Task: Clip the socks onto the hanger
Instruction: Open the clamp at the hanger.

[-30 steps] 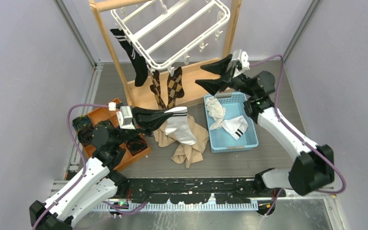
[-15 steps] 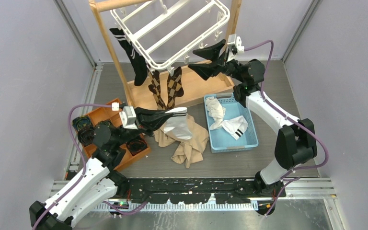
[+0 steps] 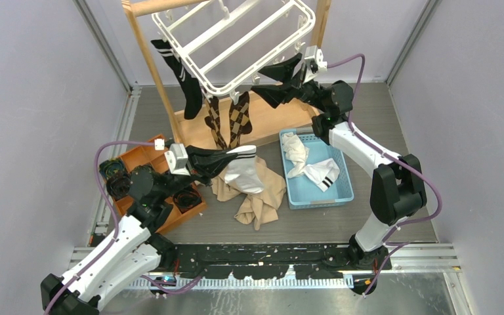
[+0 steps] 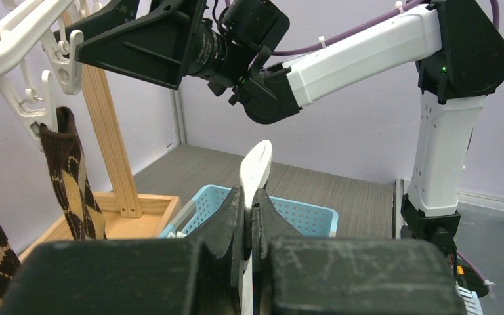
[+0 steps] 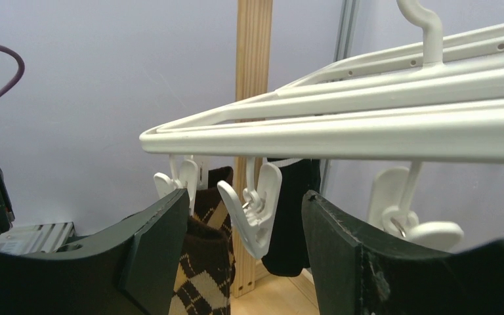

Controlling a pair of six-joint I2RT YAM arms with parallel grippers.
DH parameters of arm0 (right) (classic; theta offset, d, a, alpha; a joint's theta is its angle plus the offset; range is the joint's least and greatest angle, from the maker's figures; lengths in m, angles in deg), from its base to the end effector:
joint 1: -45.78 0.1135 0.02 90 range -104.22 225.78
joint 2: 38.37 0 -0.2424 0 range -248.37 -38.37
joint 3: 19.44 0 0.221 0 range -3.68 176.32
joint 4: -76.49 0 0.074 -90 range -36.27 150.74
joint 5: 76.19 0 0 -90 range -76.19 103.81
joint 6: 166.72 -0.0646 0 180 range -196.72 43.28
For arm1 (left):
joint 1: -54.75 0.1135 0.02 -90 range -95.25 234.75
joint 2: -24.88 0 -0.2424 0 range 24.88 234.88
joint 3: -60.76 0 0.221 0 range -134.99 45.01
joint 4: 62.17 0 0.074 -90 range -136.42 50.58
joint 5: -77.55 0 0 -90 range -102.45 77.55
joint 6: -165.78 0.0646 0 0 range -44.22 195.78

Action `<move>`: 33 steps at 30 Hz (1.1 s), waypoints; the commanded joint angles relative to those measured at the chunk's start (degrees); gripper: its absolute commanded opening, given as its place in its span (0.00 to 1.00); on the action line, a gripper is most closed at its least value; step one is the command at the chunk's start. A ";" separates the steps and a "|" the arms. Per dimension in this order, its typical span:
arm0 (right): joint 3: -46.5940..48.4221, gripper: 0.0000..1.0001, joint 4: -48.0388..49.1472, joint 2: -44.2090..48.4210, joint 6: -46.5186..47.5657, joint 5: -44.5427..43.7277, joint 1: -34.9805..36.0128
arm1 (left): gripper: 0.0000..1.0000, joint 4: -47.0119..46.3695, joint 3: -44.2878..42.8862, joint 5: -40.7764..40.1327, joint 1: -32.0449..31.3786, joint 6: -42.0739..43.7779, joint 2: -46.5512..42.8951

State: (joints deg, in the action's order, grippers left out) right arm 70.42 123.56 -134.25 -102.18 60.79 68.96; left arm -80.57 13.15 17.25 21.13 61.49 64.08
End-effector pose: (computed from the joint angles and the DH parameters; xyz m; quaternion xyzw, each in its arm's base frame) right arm 0.3065 0.1826 0.4090 -0.3551 0.3871 0.4942 0.6926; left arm 0.1213 -0.1191 0.3577 0.3002 0.4626 -0.4570 0.6979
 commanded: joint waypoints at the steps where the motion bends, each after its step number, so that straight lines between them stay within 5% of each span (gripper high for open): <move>1: 3.21 0.69 4.36 -0.81 -0.14 -2.05 0.79 | 0.00 -1.43 -1.50 -1.25 0.23 1.03 -0.62; 33: 6.49 0.57 9.86 -4.24 -5.37 -0.38 1.71 | 0.00 -0.46 -1.52 -2.25 0.24 1.89 -1.28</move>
State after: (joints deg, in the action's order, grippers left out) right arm 74.34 129.97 -138.77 -106.94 59.59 70.43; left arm -79.76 13.15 16.02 21.13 62.52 62.82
